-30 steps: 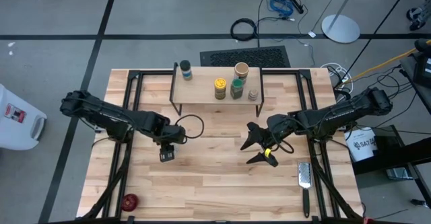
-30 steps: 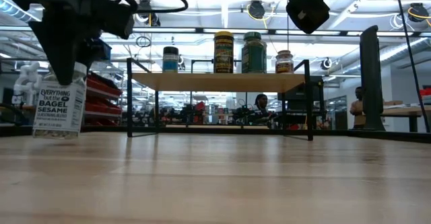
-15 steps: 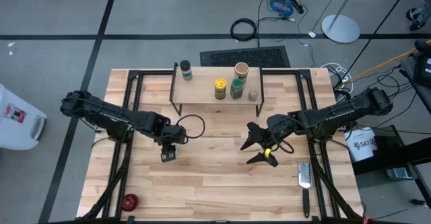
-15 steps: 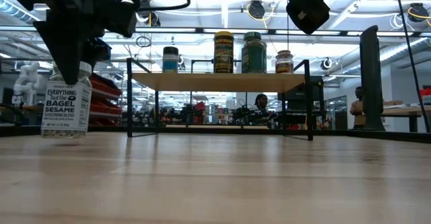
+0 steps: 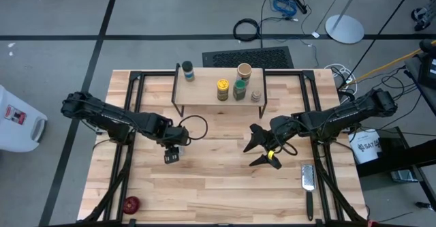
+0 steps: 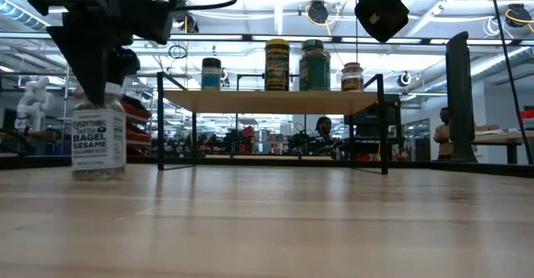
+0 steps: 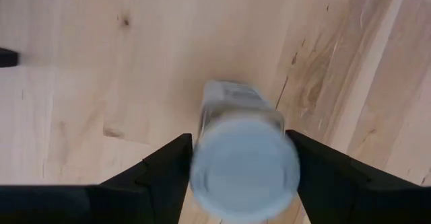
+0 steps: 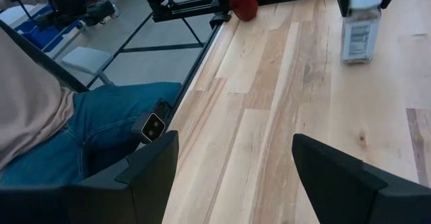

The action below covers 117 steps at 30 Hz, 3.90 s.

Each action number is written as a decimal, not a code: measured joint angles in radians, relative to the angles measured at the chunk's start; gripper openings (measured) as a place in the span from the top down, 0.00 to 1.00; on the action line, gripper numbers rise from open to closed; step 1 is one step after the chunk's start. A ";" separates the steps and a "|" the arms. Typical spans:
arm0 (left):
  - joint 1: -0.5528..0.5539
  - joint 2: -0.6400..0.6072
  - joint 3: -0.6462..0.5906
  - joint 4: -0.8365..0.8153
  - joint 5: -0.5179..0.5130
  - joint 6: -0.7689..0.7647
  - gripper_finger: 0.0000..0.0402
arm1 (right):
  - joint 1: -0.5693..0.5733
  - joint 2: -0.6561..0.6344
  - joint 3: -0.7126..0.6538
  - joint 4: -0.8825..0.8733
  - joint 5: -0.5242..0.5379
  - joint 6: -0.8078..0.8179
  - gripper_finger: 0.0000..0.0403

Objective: Shelf spices
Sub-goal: Remove the white seasoning bottle from the shelf, then remove the transparent seasoning bottle from the shelf

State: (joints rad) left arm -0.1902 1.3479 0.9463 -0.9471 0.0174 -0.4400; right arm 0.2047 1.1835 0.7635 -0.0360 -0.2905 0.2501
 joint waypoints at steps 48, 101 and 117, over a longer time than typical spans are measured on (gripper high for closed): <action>0.000 0.000 0.391 -0.079 -0.441 0.116 0.39 | -0.005 -0.068 0.344 -0.458 0.601 -0.089 0.31; 0.000 0.000 0.387 -0.061 -0.571 0.166 0.39 | -0.624 0.093 0.406 -0.746 0.332 -0.398 0.23; 0.000 0.000 0.387 -0.056 -0.571 0.165 0.39 | -0.624 0.165 0.405 -0.752 0.302 -0.392 0.26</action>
State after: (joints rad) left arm -0.1902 1.3478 1.3331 -1.0029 -0.5537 -0.2752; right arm -0.4194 1.3487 1.1687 -0.7879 0.0110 -0.1423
